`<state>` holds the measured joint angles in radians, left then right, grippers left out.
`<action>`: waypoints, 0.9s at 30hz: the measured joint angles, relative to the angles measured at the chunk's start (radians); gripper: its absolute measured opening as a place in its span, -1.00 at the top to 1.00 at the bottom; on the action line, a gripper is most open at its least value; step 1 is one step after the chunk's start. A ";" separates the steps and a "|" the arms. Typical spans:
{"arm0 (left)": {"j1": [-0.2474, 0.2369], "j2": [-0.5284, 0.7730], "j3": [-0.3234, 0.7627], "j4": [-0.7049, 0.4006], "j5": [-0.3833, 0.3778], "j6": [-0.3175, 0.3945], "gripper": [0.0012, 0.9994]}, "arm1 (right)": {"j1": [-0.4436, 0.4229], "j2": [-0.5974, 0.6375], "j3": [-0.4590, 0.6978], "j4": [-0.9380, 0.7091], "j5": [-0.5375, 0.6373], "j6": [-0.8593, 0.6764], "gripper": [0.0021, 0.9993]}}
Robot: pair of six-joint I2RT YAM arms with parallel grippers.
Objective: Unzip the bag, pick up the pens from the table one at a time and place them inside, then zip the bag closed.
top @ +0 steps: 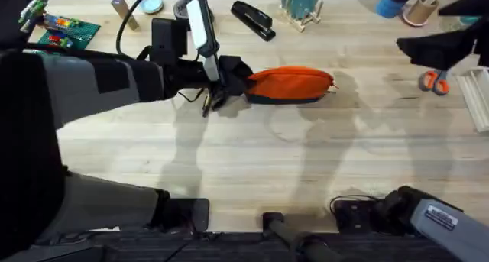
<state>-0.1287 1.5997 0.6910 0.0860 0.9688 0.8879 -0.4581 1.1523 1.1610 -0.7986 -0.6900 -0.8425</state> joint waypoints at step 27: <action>0.000 0.000 0.000 -0.021 0.005 0.000 0.92 | -0.003 0.376 0.001 -0.111 -0.148 -0.653 -0.99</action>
<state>-0.1284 1.5997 0.6910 0.0646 0.9733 0.8881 -0.4610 1.5285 1.1622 -0.9092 -0.8379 -1.4951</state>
